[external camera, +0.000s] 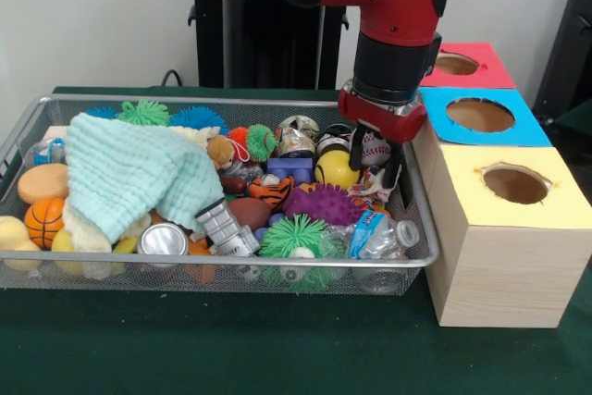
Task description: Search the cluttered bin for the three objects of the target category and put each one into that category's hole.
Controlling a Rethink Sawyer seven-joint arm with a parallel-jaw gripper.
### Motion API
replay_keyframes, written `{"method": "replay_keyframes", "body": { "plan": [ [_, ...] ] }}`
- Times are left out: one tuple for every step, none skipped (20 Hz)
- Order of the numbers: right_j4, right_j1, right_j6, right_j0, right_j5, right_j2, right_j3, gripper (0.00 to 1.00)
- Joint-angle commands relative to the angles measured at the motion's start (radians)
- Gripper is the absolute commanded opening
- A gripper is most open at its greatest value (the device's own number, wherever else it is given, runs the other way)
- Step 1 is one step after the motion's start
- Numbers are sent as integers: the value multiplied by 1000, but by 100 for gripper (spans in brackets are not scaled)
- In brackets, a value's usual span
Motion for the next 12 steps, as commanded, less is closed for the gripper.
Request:
{"method": "replay_keyframes", "body": {
  "plan": [
    [-63, 115, -96, -40, -22, 45, -38, 100],
    [-63, 117, -94, -39, -25, 45, -40, 100],
    [-63, 118, -93, -38, -24, 44, -42, 100],
    [-62, 117, -91, -36, -23, 44, -41, 100],
    [-61, 116, -93, -37, -21, 45, -42, 100],
    [-61, 115, -95, -38, -18, 47, -41, 100],
    [-60, 115, -98, -41, -17, 50, -40, 100],
    [-59, 115, -100, -44, -15, 53, -40, 100],
    [-59, 116, -103, -47, -16, 57, -40, 100],
    [-59, 117, -104, -48, -16, 59, -41, 100],
    [-60, 117, -107, -49, -15, 61, -42, 100],
    [-61, 118, -113, -53, -12, 65, -43, 100]
  ]
}}
